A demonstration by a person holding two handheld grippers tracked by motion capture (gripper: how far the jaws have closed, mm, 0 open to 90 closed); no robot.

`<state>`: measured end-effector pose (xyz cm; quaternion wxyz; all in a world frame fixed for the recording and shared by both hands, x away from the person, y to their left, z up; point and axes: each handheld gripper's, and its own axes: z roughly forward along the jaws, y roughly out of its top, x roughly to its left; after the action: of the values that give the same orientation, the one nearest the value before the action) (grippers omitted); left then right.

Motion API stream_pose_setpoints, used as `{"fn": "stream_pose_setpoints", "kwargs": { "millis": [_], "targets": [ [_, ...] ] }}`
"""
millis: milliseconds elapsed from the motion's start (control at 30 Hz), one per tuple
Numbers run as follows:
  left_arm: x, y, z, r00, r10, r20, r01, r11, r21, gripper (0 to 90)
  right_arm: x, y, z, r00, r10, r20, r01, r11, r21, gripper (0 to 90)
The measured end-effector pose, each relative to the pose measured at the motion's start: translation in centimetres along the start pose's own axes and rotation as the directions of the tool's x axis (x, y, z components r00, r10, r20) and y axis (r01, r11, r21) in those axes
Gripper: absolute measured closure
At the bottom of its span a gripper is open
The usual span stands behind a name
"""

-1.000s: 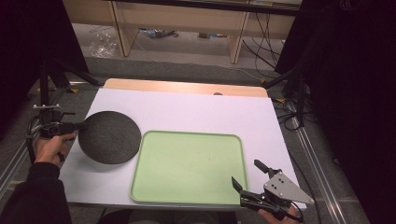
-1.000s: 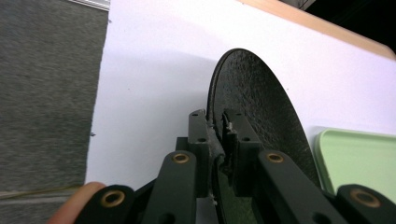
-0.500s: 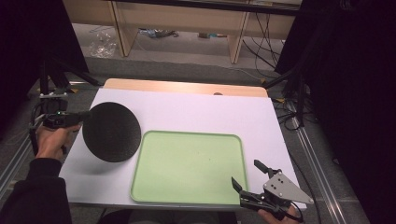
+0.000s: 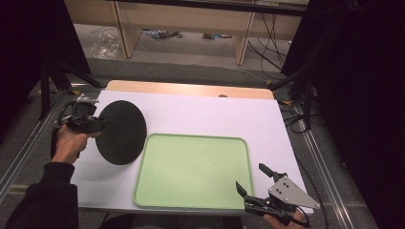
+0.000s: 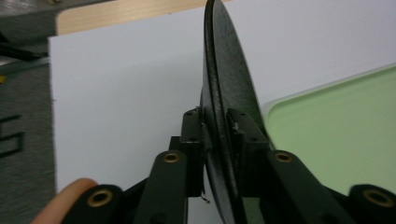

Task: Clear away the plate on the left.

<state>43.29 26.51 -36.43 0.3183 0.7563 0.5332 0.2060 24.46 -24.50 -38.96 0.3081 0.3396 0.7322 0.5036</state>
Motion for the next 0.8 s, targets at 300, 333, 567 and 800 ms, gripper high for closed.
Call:
{"fn": "stream_pose_setpoints", "kwargs": {
  "millis": [300, 333, 567, 800],
  "targets": [
    [0.5, -0.5, 0.9, 0.9993, -0.029, 0.024, 0.028, 0.9994, 0.018, 73.0, 0.0, -0.1, 0.1, 0.9999, 0.007, -0.015, -0.007, 1.0, -0.006, 15.4],
    [0.7, -0.6, 0.9, 0.9988, -0.038, 0.031, 0.038, 0.999, 0.024, 73.0, 0.0, 0.0, 0.0, 1.0, -0.002, -0.009, 0.002, 1.0, 0.003, 15.4],
    [2.4, -1.2, 0.7, 0.9871, -0.118, 0.109, 0.117, 0.9931, 0.015, 77.0, 0.0, 0.0, 0.0, 1.0, 0.0, -0.004, 0.0, 1.0, 0.006, 15.4],
    [3.4, -1.4, 0.3, 0.9711, -0.184, 0.152, 0.195, 0.9789, -0.061, 80.2, -0.1, 0.0, 0.0, 0.9999, -0.001, -0.011, 0.001, 1.0, 0.006, 15.5]
  ]
}}
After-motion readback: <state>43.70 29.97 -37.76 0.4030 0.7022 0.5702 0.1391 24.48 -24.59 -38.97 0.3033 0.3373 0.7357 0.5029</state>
